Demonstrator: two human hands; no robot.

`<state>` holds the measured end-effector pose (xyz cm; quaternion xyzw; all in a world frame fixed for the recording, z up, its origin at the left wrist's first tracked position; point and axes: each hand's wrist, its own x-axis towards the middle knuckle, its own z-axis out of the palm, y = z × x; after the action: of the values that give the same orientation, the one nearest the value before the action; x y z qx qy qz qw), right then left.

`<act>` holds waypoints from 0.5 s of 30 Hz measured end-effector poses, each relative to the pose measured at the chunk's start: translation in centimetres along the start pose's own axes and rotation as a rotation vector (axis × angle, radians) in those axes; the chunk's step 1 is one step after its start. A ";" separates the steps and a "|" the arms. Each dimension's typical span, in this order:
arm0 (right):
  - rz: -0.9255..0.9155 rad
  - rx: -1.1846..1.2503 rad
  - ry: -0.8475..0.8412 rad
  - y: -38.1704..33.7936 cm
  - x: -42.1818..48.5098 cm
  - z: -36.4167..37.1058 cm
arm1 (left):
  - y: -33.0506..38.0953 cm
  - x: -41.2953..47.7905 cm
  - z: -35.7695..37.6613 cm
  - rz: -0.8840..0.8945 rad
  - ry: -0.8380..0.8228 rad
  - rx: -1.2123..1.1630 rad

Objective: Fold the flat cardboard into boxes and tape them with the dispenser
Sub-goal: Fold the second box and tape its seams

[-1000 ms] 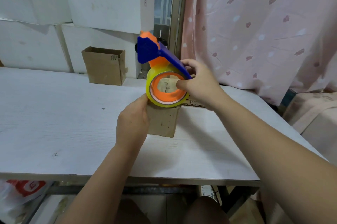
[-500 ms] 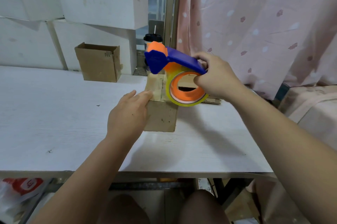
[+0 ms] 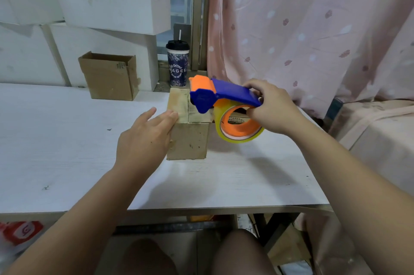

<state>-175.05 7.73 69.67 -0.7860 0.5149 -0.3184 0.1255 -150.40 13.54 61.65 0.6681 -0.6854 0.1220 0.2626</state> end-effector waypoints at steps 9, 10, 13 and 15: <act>0.002 0.120 -0.016 3.0 0.0 1.9 | 0.3 0.2 0.6 -0.006 -0.067 0.038; 0.010 0.147 -0.012 3.3 -0.1 2.2 | 0.3 0.2 0.6 0.000 -0.071 0.024; 0.034 0.236 -0.015 4.3 -0.4 3.4 | 0.3 0.1 0.5 0.033 -0.057 -0.010; 0.051 0.305 -0.023 5.0 -0.6 4.2 | 0.3 0.1 0.4 0.052 -0.040 -0.033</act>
<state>-176.20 5.54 63.60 -0.7480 0.4789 -0.3804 0.2576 -150.77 13.28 61.39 0.6479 -0.7097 0.1040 0.2565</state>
